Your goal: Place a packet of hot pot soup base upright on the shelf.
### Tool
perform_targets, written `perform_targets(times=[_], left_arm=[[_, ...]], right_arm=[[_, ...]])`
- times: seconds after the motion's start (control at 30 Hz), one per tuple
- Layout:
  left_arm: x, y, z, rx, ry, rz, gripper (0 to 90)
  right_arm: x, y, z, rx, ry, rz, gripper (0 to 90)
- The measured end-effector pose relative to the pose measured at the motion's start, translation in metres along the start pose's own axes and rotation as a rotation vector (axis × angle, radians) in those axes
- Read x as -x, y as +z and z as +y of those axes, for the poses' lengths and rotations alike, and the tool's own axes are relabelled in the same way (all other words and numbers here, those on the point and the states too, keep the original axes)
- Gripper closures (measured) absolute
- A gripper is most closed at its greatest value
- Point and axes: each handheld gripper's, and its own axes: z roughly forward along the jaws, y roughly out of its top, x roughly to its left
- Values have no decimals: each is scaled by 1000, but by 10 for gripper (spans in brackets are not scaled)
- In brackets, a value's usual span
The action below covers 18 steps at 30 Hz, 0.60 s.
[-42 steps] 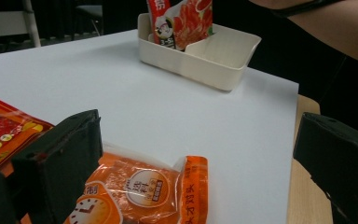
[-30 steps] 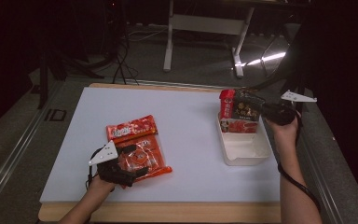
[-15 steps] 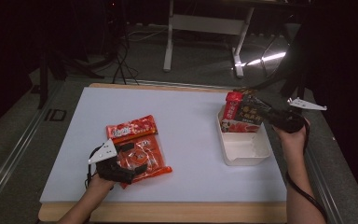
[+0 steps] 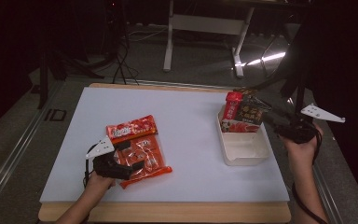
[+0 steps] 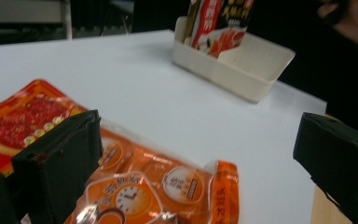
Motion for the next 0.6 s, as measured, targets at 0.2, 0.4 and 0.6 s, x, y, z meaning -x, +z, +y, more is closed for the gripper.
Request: perform_targets(times=[0.2, 0.4, 0.6], left_arm=[[-1, -1, 2, -31, 2, 39, 48], [-6, -6, 5, -39, -11, 33, 159], [-12, -19, 11, -34, -16, 86, 295]], right_arm=[[-37, 13, -9, -14, 15, 89, 166], [-70, 18, -16, -17, -15, 211, 137], [-94, 18, -22, -28, -33, 260, 140]])
